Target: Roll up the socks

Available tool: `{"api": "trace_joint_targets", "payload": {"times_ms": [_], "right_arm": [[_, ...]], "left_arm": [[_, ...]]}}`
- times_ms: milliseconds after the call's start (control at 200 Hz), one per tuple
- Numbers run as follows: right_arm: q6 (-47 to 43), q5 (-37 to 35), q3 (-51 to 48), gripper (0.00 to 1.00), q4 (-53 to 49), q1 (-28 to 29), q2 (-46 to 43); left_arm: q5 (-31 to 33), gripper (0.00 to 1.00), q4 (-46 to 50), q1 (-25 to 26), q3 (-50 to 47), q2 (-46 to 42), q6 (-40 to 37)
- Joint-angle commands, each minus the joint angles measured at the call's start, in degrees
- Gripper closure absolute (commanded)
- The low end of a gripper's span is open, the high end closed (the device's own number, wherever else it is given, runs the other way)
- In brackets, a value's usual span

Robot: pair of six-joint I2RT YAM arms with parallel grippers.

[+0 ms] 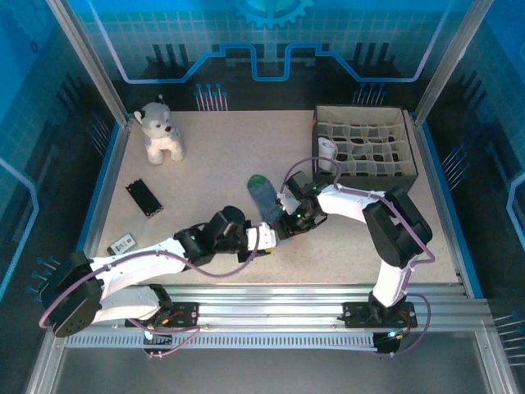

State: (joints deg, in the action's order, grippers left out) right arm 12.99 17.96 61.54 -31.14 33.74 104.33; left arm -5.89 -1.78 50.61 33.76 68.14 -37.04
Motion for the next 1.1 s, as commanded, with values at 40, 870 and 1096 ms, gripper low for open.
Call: {"api": "trace_joint_targets", "payload": {"times_ms": [40, 870, 1096], "right_arm": [[-1.22, -8.30, -0.11, 0.58, -6.89, 0.27, 3.95], [-2.66, -7.10, 3.85, 0.58, -12.01, 0.52, 7.42], [-3.65, -5.85, 4.19, 0.58, -12.24, 0.50, 8.10]], "left_arm": [[12.00, 0.69, -1.58, 0.99, -1.79, 1.87, -14.50], [14.28, 0.67, -8.17, 3.98, 3.21, 20.16, -28.43], [17.49, 0.66, -9.47, 2.03, 3.43, 24.75, -24.91]]}}
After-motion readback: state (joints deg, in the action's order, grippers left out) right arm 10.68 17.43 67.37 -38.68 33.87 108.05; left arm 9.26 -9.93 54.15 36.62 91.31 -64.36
